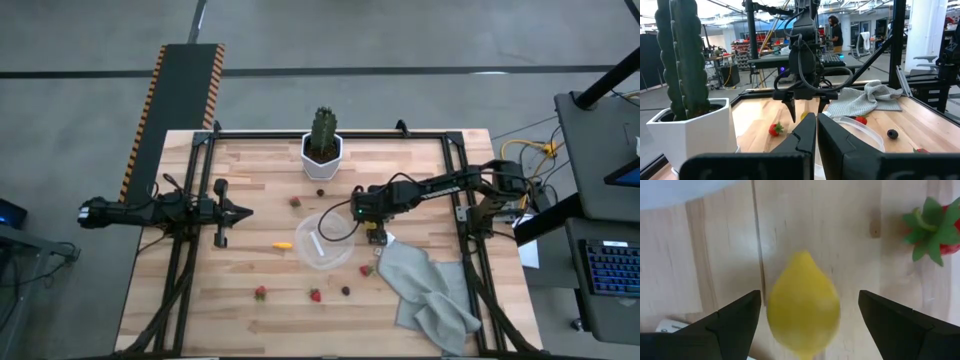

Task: Pick and placing Produce into tupperware
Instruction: Put the yellow lemon into the transparent container

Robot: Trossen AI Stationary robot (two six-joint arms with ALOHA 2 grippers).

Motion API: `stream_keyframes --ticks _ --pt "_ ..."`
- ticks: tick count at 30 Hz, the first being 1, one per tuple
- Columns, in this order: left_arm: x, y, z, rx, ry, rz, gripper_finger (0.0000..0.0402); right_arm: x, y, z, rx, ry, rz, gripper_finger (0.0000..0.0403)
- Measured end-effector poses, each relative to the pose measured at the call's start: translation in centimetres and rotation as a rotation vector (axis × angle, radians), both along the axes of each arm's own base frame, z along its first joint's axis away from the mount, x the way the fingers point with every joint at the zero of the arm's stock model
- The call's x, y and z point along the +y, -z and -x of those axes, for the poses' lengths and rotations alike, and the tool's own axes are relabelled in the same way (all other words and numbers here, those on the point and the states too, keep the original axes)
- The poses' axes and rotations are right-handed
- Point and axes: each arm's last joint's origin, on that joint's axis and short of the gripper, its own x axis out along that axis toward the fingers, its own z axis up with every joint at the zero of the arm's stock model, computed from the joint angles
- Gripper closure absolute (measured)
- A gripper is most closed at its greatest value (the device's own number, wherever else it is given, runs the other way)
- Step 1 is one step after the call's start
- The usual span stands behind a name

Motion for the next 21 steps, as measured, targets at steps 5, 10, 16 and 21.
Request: stream_keyframes --ticks 5,10,16,21 --pt "0.0 0.0 0.0 0.0 0.0 0.0 0.0402 -0.02 0.37 0.21 0.0 0.006 0.003 0.0074" --pt "0.0 0.0 0.0 0.0 0.0 0.0 0.0402 -0.02 0.41 0.16 -0.01 0.014 0.003 0.0074" --pt "0.0 0.0 0.0 0.0 0.0 0.0 0.0402 0.04 0.64 0.26 -0.015 0.009 -0.019 0.0076" --pt "0.0 0.0 0.0 0.0 0.0 0.0 0.0402 0.1 0.77 0.31 -0.018 0.014 -0.029 0.0098"
